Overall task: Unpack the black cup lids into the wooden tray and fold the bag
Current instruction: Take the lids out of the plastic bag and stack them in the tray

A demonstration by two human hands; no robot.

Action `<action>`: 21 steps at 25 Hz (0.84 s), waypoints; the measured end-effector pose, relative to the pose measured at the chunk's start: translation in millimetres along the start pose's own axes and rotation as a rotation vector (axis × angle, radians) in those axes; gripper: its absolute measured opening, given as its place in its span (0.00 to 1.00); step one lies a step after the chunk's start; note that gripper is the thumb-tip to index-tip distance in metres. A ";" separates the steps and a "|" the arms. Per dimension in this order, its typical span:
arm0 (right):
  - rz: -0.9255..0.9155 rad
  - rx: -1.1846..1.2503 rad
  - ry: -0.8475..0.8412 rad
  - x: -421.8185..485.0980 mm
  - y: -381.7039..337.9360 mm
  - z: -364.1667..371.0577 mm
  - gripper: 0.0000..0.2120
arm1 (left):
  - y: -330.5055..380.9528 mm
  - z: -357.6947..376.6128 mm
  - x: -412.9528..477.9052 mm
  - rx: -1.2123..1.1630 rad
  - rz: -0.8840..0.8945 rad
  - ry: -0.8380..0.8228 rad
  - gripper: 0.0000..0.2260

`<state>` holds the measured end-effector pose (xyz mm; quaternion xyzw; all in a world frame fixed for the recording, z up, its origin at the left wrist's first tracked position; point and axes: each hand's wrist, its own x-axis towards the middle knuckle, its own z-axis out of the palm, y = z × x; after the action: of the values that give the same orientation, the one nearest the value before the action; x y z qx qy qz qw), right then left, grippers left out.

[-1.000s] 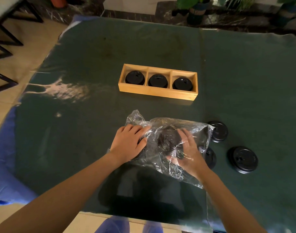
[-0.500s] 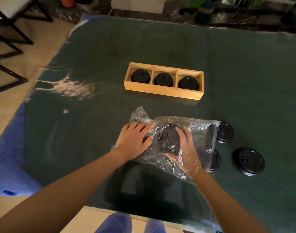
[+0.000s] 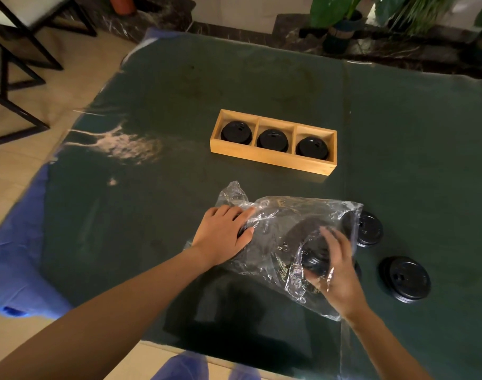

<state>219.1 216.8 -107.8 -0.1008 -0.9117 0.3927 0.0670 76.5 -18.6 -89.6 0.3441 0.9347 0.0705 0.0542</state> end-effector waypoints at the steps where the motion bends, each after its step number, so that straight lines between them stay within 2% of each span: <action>1: 0.011 -0.014 0.050 -2.2 0.0 -11.2 0.48 | -0.7 0.2 1.4 -0.007 -0.003 -0.006 0.25; 5: 0.061 -0.083 0.270 8.7 -7.8 -56.4 0.48 | -3.7 -1.0 11.6 0.004 -0.014 -0.011 0.25; 8: 0.064 -0.064 0.371 42.0 -21.6 -76.7 0.46 | -6.4 -1.9 21.4 0.015 -0.037 -0.010 0.26; 15: -0.099 0.034 0.291 158.6 -69.0 -57.3 0.43 | -14.6 -3.8 40.0 -0.024 -0.086 -0.069 0.26; 21: -0.196 -0.016 0.112 263.6 -112.3 -0.1 0.43 | -13.4 -7.6 41.6 -0.044 -0.096 -0.108 0.28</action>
<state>-51.5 203.8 -14.6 -0.0337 -0.9151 0.3705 0.1552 35.3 -2.3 -86.5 0.3010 0.9440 0.0697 0.1156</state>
